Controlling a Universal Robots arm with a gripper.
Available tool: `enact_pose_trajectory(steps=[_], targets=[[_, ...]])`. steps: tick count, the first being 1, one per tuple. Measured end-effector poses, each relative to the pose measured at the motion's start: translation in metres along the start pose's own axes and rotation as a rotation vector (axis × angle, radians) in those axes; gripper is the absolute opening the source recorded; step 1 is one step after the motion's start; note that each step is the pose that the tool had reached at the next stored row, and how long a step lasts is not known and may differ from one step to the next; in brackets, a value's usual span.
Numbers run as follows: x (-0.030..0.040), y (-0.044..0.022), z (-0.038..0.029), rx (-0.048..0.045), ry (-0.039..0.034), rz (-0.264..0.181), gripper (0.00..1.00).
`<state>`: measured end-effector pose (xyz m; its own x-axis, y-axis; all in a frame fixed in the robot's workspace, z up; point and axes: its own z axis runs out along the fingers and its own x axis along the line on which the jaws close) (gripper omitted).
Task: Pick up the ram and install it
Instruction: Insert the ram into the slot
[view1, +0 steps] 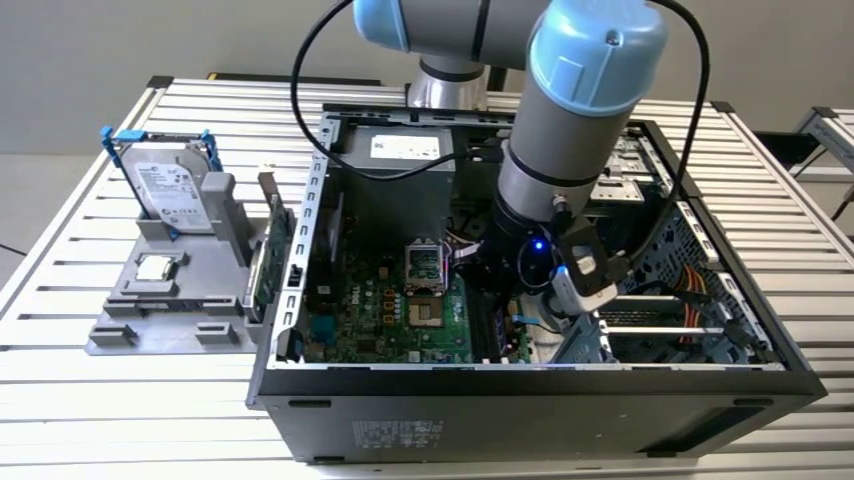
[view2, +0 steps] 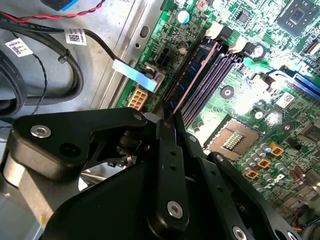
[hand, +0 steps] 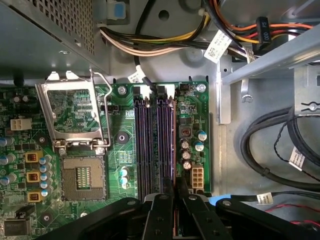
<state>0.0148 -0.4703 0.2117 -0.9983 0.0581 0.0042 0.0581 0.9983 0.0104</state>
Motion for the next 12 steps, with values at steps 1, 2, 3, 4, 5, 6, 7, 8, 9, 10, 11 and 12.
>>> enact_pose_trajectory(steps=[1, 2, 3, 4, 5, 6, 7, 8, 9, 10, 11, 12], targets=[[-0.0001, 0.0, 0.0001, -0.0001, 0.0029, 0.0, 0.0], [-0.0001, 0.0001, 0.0002, -0.0004, 0.005, 0.0, 0.0], [0.0, 0.0001, 0.0003, -0.0004, 0.0058, 0.0, 0.0], [0.0, 0.0001, 0.0002, -0.0004, 0.0063, 0.0, 0.0], [0.0, 0.0001, 0.0002, -0.0004, 0.0067, 0.0, 0.0], [0.0, 0.0001, 0.0002, -0.0004, 0.007, 0.0, 0.0], [0.0, 0.0, 0.0001, -0.0005, 0.0071, 0.0, 0.0], [0.0, 0.0001, 0.0, -0.0006, 0.0072, 0.0, 0.0], [0.0, 0.0001, 0.0, -0.0006, 0.0072, 0.0, 0.0], [0.0, 0.0001, 0.0, -0.0006, 0.0073, 0.0, 0.0], [0.0, 0.0001, -0.0001, -0.0005, 0.0077, -0.001, 0.0], [0.0, 0.0001, -0.0003, -0.0005, 0.0078, -0.001, 0.0]])
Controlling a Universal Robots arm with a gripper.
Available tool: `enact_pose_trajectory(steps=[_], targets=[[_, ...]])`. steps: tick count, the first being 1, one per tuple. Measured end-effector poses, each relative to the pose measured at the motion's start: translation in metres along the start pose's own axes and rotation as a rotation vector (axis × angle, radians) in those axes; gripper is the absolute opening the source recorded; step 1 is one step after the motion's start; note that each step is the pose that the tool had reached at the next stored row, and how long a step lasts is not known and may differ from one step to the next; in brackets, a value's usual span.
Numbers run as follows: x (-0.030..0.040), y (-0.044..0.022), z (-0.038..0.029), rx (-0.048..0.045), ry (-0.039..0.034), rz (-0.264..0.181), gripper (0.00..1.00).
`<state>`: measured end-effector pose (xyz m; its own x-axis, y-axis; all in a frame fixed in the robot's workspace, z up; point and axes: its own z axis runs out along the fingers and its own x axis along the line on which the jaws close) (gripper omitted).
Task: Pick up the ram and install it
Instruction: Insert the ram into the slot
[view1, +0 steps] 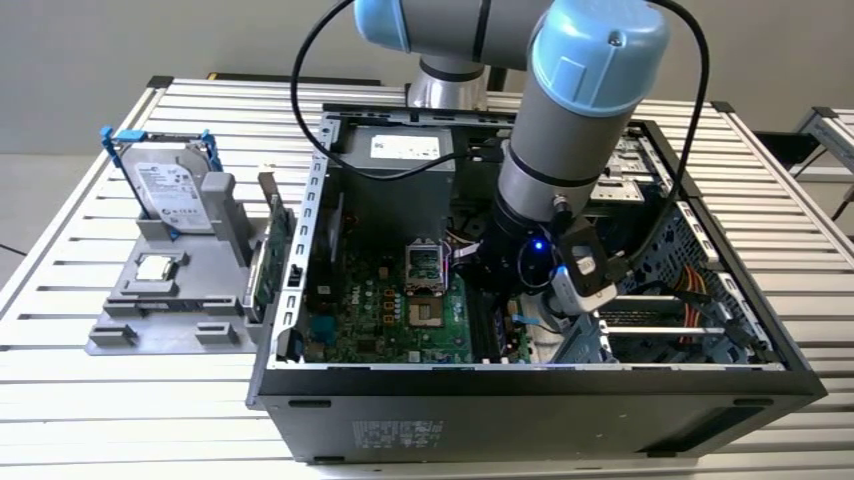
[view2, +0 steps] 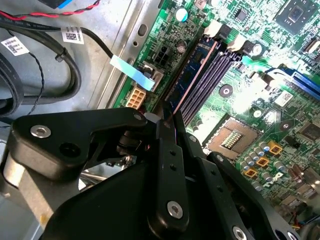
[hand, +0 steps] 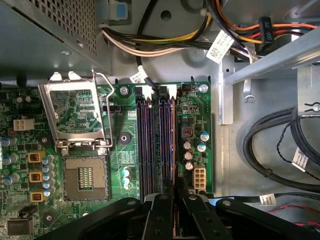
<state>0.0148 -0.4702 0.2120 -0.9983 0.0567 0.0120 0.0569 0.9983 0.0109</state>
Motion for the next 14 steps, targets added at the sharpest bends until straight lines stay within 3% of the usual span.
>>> enact_pose_trajectory(steps=[7, 14], targets=[[0.0, 0.0001, -0.0065, 0.0001, 0.0006, 0.0, 0.0], [-0.0013, 0.0001, -0.0072, 0.0002, 0.0008, -0.002, 0.0]])
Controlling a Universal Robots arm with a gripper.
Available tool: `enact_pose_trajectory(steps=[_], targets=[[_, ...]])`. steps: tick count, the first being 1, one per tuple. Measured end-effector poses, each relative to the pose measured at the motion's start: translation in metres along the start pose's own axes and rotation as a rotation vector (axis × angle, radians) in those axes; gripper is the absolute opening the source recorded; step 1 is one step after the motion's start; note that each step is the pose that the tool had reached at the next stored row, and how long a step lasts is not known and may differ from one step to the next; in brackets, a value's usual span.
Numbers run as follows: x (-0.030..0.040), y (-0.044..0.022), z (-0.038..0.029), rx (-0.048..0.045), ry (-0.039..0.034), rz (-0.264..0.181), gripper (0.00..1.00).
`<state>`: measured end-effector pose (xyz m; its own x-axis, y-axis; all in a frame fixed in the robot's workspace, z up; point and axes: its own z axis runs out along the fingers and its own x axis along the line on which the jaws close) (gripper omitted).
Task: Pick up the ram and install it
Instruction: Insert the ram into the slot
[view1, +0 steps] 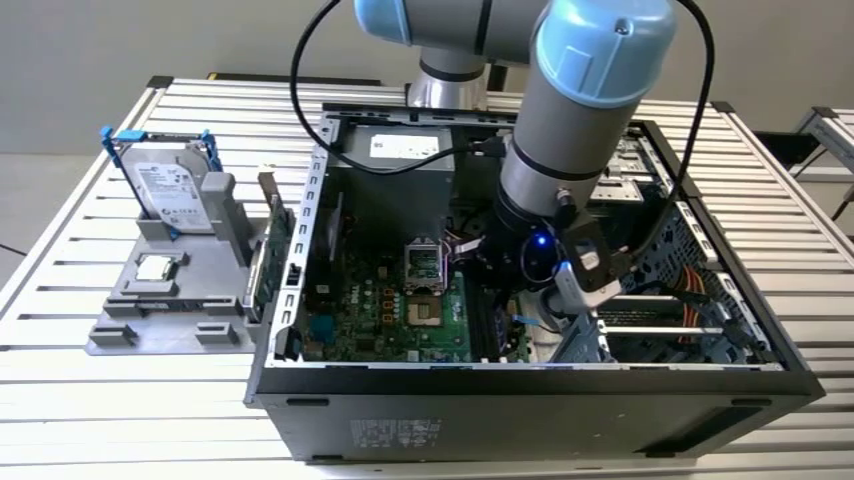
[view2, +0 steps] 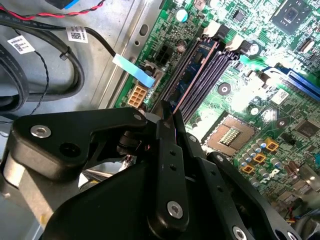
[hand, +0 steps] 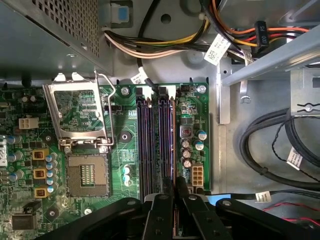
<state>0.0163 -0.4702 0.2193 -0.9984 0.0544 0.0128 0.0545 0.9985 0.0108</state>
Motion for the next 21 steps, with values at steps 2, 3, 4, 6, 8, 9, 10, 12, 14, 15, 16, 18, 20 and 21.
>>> enact_pose_trajectory(steps=[2, 3, 4, 6, 8, 9, 10, 12, 14, 15, 16, 18, 20, 21], targets=[[-0.0022, 0.0001, -0.0001, 0.0003, 0.0003, -0.002, 0.0], [-0.0028, 0.0001, -0.0001, 0.0003, 0.0004, -0.003, 0.0], [-0.0028, 0.0001, -0.0001, 0.0002, 0.0003, -0.004, 0.0], [-0.0029, 0.0001, -0.0001, 0.0002, 0.0003, -0.004, 0.0], [-0.0029, 0.0001, 0.0, 0.0004, 0.0004, -0.004, 0.0], [-0.0029, 0.0002, 0.0, 0.0014, 0.0004, -0.005, 0.0], [-0.003, 0.0002, 0.0001, 0.0032, 0.0002, -0.006, 0.0], [-0.0029, 0.0005, 0.001, 0.0089, -0.0001, -0.008, 0.0], [-0.0029, 0.0014, 0.0015, 0.0153, -0.0003, -0.008, 0.0], [-0.0028, 0.0021, 0.0017, 0.0165, -0.0003, -0.008, 0.0], [-0.0029, 0.0027, 0.0021, 0.0163, -0.0003, -0.008, 0.0], [-0.003, 0.004, 0.0033, 0.0159, -0.0003, -0.008, 0.0], [-0.0032, 0.0051, 0.004, 0.016, -0.0004, -0.008, 0.0], [-0.0033, 0.0054, 0.0042, 0.0163, -0.0003, -0.008, 0.0]])
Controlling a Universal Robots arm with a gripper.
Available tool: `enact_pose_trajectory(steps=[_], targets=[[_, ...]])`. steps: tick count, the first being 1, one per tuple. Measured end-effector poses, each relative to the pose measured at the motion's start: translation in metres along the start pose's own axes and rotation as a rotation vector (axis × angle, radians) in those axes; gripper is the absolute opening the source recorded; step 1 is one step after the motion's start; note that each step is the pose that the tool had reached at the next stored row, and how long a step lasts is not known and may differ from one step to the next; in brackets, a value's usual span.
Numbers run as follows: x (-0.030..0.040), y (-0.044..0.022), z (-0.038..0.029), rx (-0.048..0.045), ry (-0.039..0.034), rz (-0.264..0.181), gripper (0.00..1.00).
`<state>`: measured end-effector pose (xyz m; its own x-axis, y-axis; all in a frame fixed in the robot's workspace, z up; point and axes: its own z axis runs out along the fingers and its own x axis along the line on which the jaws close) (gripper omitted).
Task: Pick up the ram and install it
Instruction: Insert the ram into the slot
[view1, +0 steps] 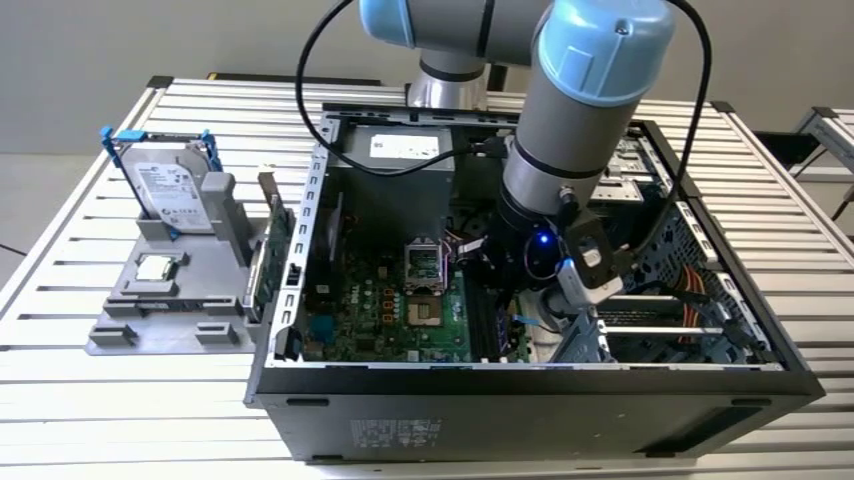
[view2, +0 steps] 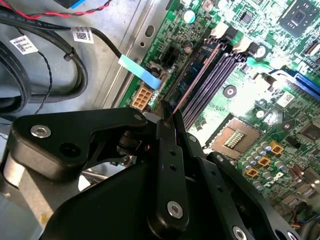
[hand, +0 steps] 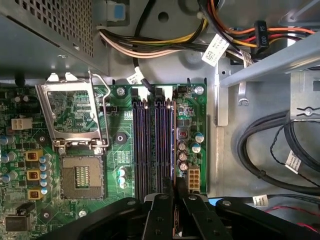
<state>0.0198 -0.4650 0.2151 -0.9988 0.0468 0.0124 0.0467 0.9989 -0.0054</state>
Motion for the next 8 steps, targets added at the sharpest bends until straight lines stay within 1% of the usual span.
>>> enact_pose_trajectory(steps=[8], targets=[[0.0001, 0.0002, 0.0, 0.0009, 0.0012, -0.006, 0.0]])
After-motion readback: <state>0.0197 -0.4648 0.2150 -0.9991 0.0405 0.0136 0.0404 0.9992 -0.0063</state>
